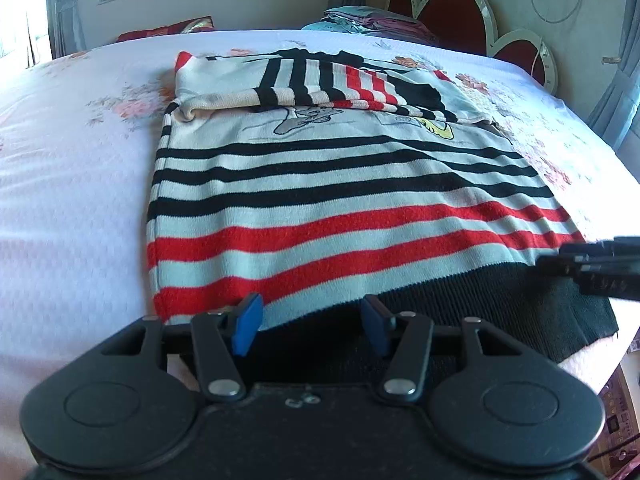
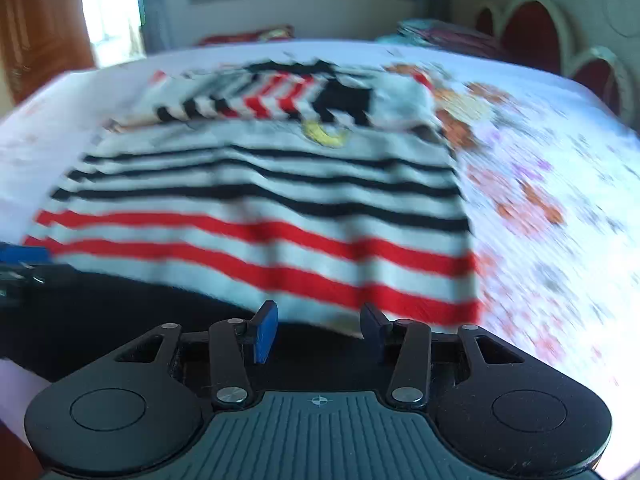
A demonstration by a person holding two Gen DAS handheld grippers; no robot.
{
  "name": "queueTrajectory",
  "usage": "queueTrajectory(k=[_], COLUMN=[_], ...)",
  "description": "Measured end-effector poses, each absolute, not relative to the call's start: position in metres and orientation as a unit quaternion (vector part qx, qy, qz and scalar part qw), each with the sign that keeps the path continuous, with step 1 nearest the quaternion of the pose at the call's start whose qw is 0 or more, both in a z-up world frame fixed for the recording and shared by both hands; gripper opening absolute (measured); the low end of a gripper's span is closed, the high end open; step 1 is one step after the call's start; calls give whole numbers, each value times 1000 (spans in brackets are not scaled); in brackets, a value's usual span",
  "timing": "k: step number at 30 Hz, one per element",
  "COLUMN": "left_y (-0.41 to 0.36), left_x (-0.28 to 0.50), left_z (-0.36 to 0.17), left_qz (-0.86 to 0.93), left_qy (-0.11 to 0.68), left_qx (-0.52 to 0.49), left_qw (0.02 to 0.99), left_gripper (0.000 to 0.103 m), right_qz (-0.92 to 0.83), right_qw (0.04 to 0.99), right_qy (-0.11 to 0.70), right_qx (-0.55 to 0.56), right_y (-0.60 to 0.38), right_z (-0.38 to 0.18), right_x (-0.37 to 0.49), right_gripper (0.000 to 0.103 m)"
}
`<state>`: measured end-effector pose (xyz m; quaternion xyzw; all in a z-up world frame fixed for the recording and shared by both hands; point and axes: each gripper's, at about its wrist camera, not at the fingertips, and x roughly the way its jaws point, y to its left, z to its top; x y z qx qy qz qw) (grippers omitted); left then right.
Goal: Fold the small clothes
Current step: 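Move both grippers to the black hem of the folded sweater, then grasp the black hem edge with the left and right grippers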
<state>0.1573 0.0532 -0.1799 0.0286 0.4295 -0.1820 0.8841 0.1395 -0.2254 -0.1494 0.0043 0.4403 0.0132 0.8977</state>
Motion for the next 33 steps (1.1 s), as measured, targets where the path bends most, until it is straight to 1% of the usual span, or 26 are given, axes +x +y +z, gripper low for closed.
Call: queueTrajectory(k=[7,8,11,17,24,27,28,30,31,32,33], left_y=[61,64,75,104,119,119,118,115,115,114,115], left_x=[149,147,141,133,125,124,124,126,127,129,131], left_z=[-173,-171,-167,-169,-179,-182,-183,-184,-185,-187,-188], left_qz=[-171,-166,-153,-145,-156,-172,-178,-186,-190,-194,-199], left_qy=[432,431,426,444,465,474,477,480,483,489,494], left_qx=[16,12,3,-35,-90,-113,-120,-128,-132,-139,-147], left_qw=[885,887,892,883,867,856,852,848,845,839,834], left_gripper=[55,57,60,60,57,52,46,40,30,23,21], right_qz=[-23,-24,-27,-47,-62,-80,-82,-76,-73,-69,-66], right_qw=[905,900,901,900,894,890,889,886,886,884,883], right_qy=[424,435,431,427,436,440,441,446,447,449,450], right_qx=[37,35,41,73,77,82,91,100,101,107,118], right_y=[-240,-241,-245,-256,-260,-265,-267,-268,-268,-269,-271], right_z=[-142,-146,-145,-140,-139,-141,-141,-141,-141,-141,-141], right_x=[120,120,114,101,86,82,80,79,79,79,78], right_gripper=[46,46,46,46,46,46,46,46,45,45,45])
